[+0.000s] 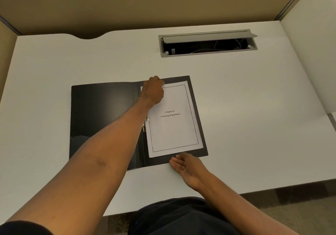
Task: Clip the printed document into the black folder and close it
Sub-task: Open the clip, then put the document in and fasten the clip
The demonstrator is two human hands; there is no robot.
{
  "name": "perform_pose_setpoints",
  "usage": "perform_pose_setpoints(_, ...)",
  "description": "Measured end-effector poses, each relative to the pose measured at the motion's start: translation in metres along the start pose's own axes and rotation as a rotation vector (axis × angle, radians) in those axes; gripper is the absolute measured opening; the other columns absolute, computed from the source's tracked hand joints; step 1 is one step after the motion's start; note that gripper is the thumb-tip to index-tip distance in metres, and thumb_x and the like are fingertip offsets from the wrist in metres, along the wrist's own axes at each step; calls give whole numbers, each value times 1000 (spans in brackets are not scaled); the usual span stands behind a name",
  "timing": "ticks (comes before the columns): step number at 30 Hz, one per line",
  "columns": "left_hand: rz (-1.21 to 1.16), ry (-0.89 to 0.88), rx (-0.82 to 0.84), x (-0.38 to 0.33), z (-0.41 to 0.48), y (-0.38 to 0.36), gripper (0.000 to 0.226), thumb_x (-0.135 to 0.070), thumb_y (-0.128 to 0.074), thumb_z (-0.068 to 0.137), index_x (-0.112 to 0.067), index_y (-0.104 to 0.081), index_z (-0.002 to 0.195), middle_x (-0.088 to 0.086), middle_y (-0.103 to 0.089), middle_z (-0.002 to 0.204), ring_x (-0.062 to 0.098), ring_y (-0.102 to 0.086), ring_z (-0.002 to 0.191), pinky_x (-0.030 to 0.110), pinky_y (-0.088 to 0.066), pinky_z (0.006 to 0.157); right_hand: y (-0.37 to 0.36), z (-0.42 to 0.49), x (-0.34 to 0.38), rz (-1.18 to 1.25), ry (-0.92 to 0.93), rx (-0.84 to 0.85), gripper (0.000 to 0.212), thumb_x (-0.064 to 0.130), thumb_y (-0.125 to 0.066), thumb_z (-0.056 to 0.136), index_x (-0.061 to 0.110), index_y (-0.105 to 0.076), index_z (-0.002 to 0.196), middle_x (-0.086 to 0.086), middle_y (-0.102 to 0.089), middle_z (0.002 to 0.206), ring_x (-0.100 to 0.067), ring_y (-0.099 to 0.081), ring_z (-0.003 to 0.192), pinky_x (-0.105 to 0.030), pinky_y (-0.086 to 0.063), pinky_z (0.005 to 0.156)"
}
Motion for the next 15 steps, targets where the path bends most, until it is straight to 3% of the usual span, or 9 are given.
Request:
perform_pose_setpoints(2,18,11,-51,5,-2,10,37,-11,-50,97,-10,-63,132,12,-57,131,32,-51,122,44,-36,104,7,-9,15,-244,130,-51,16,9,-55,100,0,-67,105,-20,-72,107,-29,-69,97,-38,-58,92)
perform_pose_setpoints(4,29,66,-143,19,-5,23,33,-14,-50,99,-9,-66,127,13,-58,130,31,-52,121,45,-39,102,9,-13,50,-460,387,-114,14,14,-58,97,7,-70,100,-12,-74,99,-26,-69,91,-36,-58,84)
perform_pose_setpoints(8,-126,231,-187,59,-10,34,31,-16,-53,102,-2,-70,123,18,-60,128,31,-56,119,44,-52,97,4,-4,141,-783,859,-351,22,17,-59,92,12,-68,112,-2,-71,105,-21,-66,96,-34,-54,87)
perform_pose_setpoints(11,-269,276,-213,76,-15,36,24,-12,-59,98,3,-75,108,20,-69,113,31,-65,106,38,-56,87,-5,25,176,-937,906,-401,29,14,-61,93,6,-62,121,-9,-64,115,-24,-63,100,-34,-50,86)
perform_pose_setpoints(15,-411,301,-268,76,-22,40,22,-11,-69,95,2,-76,111,16,-74,110,23,-67,103,26,-48,85,-17,54,175,-1109,849,-375,36,14,-61,93,6,-55,127,-13,-57,120,-31,-59,109,-38,-49,92)
Point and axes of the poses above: each hand's wrist, its own z-axis towards the middle knuckle, its own y-axis out of the back of the hand, x = y × z, the point moved 7 cm from there along z, towards the middle knuckle
